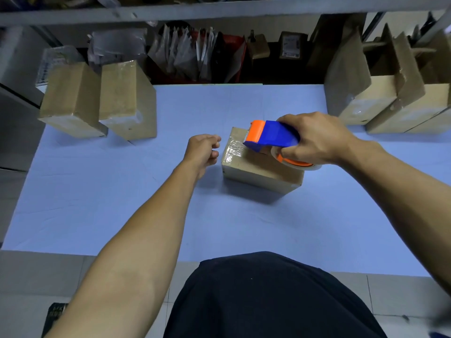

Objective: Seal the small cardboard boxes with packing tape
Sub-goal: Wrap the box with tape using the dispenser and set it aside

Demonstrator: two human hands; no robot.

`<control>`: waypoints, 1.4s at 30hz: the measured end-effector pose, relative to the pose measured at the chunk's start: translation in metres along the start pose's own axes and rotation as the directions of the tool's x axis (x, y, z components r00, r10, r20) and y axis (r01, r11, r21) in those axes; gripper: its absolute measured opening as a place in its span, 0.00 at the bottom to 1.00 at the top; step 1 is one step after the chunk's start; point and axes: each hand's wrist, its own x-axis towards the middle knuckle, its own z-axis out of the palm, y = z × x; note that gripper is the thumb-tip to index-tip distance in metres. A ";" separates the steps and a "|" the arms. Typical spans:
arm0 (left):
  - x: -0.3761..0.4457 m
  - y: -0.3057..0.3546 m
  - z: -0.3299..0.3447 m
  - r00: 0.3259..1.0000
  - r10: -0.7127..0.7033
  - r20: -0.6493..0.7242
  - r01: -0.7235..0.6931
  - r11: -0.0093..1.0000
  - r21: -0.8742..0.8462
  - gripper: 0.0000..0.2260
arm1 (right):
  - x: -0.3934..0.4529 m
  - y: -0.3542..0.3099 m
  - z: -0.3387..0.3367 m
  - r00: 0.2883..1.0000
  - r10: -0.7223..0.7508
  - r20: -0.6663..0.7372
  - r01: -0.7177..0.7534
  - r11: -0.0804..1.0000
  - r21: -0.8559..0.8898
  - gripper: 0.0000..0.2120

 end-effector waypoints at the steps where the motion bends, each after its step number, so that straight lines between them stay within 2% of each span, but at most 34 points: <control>1: -0.001 -0.002 0.000 1.000 -0.008 0.009 0.008 1.000 0.006 0.05 | 0.000 0.000 0.000 1.000 0.000 0.001 0.000 1.000 0.004 0.29; 5: -0.002 -0.018 0.005 0.998 -0.050 0.029 0.049 0.998 0.043 0.07 | -0.001 -0.001 0.001 1.000 -0.019 0.001 0.019 1.000 -0.004 0.29; 14: -0.001 -0.023 0.020 1.000 -0.022 -0.004 0.022 0.999 0.043 0.09 | 0.001 -0.003 0.003 1.000 -0.008 -0.020 0.008 1.000 -0.008 0.25; 18: 0.001 -0.027 0.026 0.999 0.004 -0.054 0.000 0.998 0.059 0.09 | 0.001 -0.005 0.004 1.000 -0.006 -0.025 0.006 1.000 -0.001 0.27; 20: 0.001 -0.028 0.025 0.992 -0.090 -0.083 0.091 0.996 0.005 0.08 | 0.001 -0.005 0.003 1.000 -0.008 -0.024 0.008 1.000 -0.013 0.26; 22: 0.003 -0.032 0.018 0.969 -0.237 -0.072 0.237 0.971 -0.011 0.27 | 0.001 -0.005 0.002 1.000 -0.001 -0.023 0.000 0.999 -0.035 0.24; 23: 0.004 -0.034 0.014 0.963 -0.257 -0.083 0.261 0.964 0.044 0.33 | 0.000 -0.005 0.002 1.000 0.001 -0.025 -0.002 0.999 -0.041 0.24; 24: 0.005 -0.037 0.012 0.968 -0.222 -0.117 0.234 0.967 0.101 0.33 | 0.000 -0.005 0.002 1.000 0.003 -0.030 -0.005 0.999 -0.042 0.23; 25: 0.004 -0.038 0.011 0.976 -0.135 -0.171 0.160 0.977 0.140 0.28 | -0.001 -0.005 0.002 0.999 0.006 -0.035 -0.008 0.999 -0.041 0.23; 27: 0.001 -0.033 0.012 0.957 0.107 -0.268 -0.057 0.980 0.188 0.15 | 0.000 -0.006 0.003 0.999 0.008 -0.042 -0.010 0.999 -0.040 0.23; 28: -0.002 -0.029 0.014 0.937 0.223 -0.268 -0.166 0.962 0.217 0.12 | 0.001 -0.006 0.004 0.999 0.009 -0.042 -0.011 0.999 -0.043 0.23; 30: -0.009 -0.020 0.025 0.930 0.322 -0.178 -0.272 0.927 0.258 0.12 | 0.004 -0.009 0.004 0.999 0.014 -0.038 -0.016 0.999 -0.052 0.23; 32: -0.011 -0.018 0.038 0.947 0.304 -0.106 -0.263 0.921 0.289 0.17 | 0.005 -0.012 0.002 0.999 0.010 -0.036 -0.012 0.998 -0.061 0.22; 36: -0.013 -0.029 0.054 0.963 0.253 -0.094 -0.195 0.892 0.408 0.21 | 0.003 -0.011 0.001 1.000 -0.002 -0.025 0.000 0.997 -0.075 0.23; 42: -0.010 -0.028 0.060 0.958 0.241 -0.155 -0.179 0.926 0.333 0.19 | -0.007 -0.006 0.001 0.999 -0.030 -0.021 0.028 0.997 -0.066 0.25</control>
